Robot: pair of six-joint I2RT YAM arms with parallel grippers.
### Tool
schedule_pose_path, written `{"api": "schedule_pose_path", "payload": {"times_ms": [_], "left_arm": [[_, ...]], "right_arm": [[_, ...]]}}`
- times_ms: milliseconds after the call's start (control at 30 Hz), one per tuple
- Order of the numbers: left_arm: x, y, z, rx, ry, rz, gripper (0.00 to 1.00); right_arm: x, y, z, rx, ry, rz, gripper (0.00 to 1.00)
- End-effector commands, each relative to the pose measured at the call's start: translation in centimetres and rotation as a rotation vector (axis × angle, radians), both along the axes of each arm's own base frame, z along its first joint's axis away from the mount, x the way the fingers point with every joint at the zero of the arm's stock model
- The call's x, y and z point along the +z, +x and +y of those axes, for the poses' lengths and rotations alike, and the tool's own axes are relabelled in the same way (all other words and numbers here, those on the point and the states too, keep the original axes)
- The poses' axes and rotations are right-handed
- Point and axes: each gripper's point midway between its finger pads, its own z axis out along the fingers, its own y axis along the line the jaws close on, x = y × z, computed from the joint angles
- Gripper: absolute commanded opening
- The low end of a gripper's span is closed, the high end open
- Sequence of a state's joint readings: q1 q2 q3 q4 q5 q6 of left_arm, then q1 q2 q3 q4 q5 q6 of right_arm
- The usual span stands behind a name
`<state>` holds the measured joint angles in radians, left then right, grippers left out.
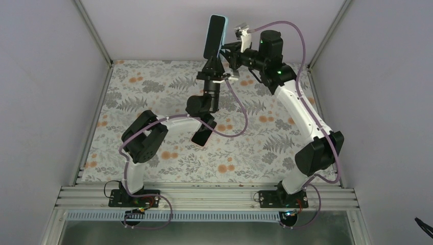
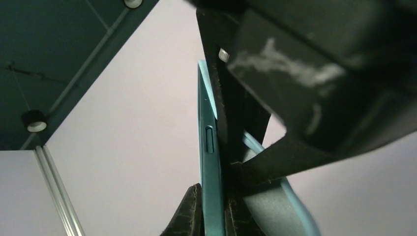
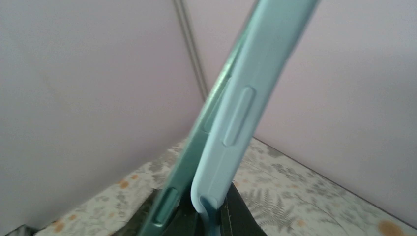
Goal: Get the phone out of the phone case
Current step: Remove the phone case from the phone, then place the phone case at the center of the board.
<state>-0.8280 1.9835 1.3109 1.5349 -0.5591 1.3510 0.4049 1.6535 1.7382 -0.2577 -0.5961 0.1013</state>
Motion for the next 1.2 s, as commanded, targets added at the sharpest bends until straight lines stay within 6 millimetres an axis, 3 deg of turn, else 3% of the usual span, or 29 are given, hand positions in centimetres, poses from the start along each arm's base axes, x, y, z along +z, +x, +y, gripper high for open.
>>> {"api": "schedule_pose_path", "payload": {"times_ms": [0, 133, 267, 333, 433, 533, 667, 800, 933, 1067, 1167], "left_arm": [[4.4, -0.4, 8.0, 0.143, -0.233, -0.072, 0.02], [4.7, -1.1, 8.5, 0.094, -0.234, -0.015, 0.02], [3.8, -1.1, 7.9, 0.007, -0.166, 0.142, 0.02], [2.9, -1.6, 7.9, -0.016, -0.107, 0.225, 0.02], [2.2, -3.8, 10.2, 0.006, -0.022, 0.273, 0.02], [-1.2, -5.3, 11.6, 0.004, 0.132, 0.362, 0.02], [-6.0, -6.2, 14.1, 0.057, 0.278, 0.519, 0.02], [-13.5, -7.0, 16.0, 0.106, 0.486, 0.695, 0.02], [-20.2, -8.1, 18.3, 0.123, 0.572, 0.784, 0.02], [-23.8, -8.2, 19.1, 0.145, 0.57, 0.853, 0.02], [-25.4, -8.2, 19.0, 0.138, 0.558, 0.894, 0.02]], "right_arm": [[-5.4, -2.0, -0.9, 0.021, -0.139, 0.153, 0.03], [-6.2, 0.8, -3.3, -0.17, -0.237, 0.089, 0.03], [-7.2, 3.8, -8.0, -0.398, -0.397, 0.013, 0.03], [-7.9, 4.5, -10.5, -0.462, -0.462, -0.005, 0.03], [-10.5, 4.5, -13.8, -0.468, -0.533, 0.032, 0.03], [-14.5, 2.8, -16.0, -0.394, -0.578, 0.106, 0.03], [-19.8, -0.9, -15.4, -0.194, -0.621, 0.245, 0.03], [-25.3, -5.7, -14.2, 0.024, -0.637, 0.462, 0.03], [-29.4, -8.4, -14.3, 0.096, -0.654, 0.584, 0.03], [-32.3, -9.8, -14.0, 0.154, -0.637, 0.695, 0.04], [-33.2, -10.3, -13.4, 0.192, -0.593, 0.75, 0.04]]}}
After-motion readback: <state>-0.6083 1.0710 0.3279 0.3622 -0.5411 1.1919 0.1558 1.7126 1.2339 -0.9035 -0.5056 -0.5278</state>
